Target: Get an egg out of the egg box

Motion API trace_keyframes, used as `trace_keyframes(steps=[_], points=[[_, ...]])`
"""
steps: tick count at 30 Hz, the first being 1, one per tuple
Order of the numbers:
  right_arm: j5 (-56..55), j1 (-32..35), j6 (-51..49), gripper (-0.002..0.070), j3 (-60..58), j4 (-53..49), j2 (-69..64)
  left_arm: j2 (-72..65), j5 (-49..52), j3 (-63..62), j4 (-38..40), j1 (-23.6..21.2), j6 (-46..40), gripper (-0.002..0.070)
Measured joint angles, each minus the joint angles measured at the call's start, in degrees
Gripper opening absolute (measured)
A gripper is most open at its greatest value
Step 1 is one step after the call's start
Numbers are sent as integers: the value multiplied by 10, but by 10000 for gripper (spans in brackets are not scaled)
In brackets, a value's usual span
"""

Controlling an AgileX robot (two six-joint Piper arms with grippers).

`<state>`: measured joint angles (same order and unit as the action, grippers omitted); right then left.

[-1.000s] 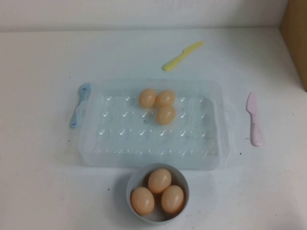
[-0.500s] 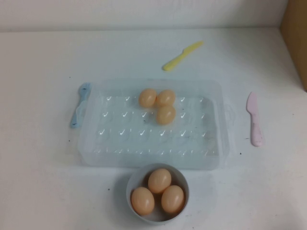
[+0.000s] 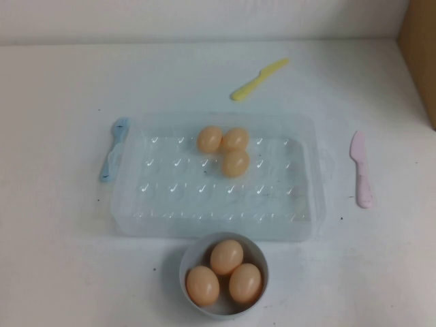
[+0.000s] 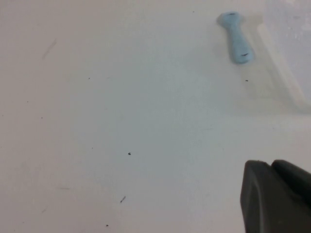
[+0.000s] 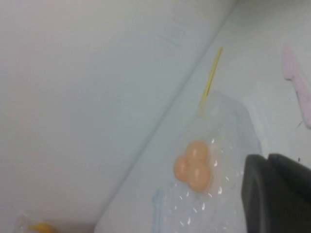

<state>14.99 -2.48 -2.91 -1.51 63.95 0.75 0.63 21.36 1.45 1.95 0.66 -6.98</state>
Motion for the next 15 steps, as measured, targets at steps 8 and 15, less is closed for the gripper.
trace_keyframes(steps=[8,15], points=[[-16,0,46,-17,0,-5,0,0,0,0,0,0,0,-4],[-16,0,89,-17,0,-7,0,0,0,0,0,0,0,-4]])
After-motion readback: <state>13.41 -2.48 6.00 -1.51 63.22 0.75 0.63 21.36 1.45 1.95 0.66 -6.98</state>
